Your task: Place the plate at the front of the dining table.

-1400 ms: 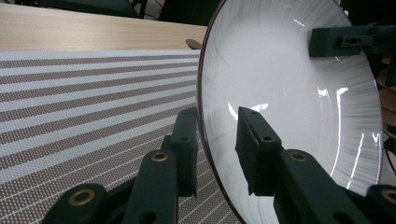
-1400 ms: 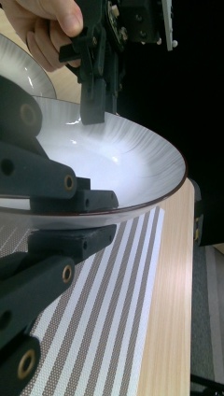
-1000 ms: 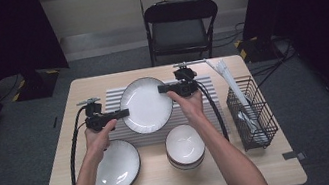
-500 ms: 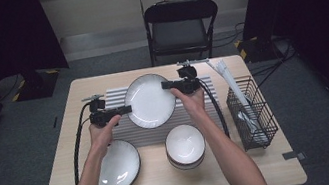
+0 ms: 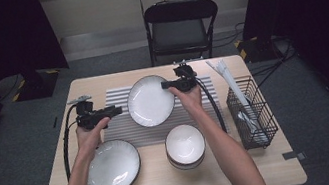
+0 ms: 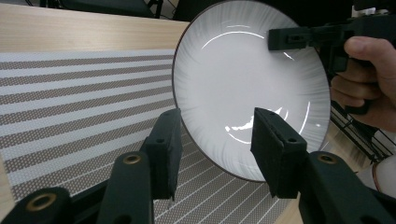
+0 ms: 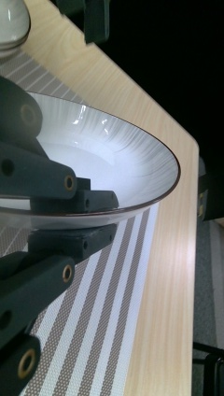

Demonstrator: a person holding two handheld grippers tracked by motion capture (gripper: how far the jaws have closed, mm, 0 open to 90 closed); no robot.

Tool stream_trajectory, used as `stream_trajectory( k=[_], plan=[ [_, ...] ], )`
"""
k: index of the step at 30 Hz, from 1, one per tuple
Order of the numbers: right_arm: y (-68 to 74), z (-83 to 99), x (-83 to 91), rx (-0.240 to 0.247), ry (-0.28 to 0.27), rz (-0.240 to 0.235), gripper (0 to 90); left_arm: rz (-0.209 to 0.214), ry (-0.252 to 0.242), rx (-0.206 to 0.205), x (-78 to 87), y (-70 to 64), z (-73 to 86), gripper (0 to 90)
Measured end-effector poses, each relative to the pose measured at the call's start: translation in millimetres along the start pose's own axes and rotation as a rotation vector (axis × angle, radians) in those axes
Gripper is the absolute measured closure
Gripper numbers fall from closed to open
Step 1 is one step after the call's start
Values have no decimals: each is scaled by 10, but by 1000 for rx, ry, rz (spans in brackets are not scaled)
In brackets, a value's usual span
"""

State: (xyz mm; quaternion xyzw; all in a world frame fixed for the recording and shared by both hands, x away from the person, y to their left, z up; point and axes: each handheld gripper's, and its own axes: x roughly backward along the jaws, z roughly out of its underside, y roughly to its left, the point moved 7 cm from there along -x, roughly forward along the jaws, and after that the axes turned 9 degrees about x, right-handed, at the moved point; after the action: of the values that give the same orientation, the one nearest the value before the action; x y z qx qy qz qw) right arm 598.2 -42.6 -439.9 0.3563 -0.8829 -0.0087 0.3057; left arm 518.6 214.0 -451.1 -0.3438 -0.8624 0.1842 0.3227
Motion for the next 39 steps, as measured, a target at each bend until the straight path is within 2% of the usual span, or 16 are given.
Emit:
stream_trajectory(
  k=[3, 5, 7, 10, 12, 14, 20, 26, 29, 32, 35, 39],
  plan=[
    [-56, 37, -60, 0, 28, 14, 833, -22, 15, -4, 47, 50, 58, 519],
    [-85, 48, -94, 6, 47, 25, 833, -52, 26, -26, 72, 61, 71, 504],
    [-101, 40, -116, 27, 55, 38, 833, -43, 16, -24, 106, 37, 58, 485],
    [-125, 45, -136, 18, 57, 32, 833, -42, 15, -42, 127, 10, 54, 479],
    [-135, 69, -156, 4, 67, 29, 833, -48, 19, -38, 128, 13, 63, 471],
    [-136, 84, -177, 15, 72, 38, 832, -50, 26, -45, 127, 10, 75, 454],
    [-134, 153, -228, 9, 92, 29, 832, -48, 32, -55, 153, -12, 82, 427],
    [-136, 189, -255, 20, 111, 42, 833, -47, 24, -54, 202, -18, 81, 419],
    [-161, 213, -252, 5, 108, 42, 833, -45, 28, -60, 209, -24, 88, 419],
    [-182, 244, -240, -4, 106, 43, 834, -41, 10, -50, 213, -18, 93, 419],
    [-208, 290, -220, -20, 113, 48, 832, -44, 17, -40, 212, 20, 134, 419],
    [-226, 333, -186, -19, 127, 53, 830, -54, 20, -26, 251, 62, 171, 419]
  ],
)
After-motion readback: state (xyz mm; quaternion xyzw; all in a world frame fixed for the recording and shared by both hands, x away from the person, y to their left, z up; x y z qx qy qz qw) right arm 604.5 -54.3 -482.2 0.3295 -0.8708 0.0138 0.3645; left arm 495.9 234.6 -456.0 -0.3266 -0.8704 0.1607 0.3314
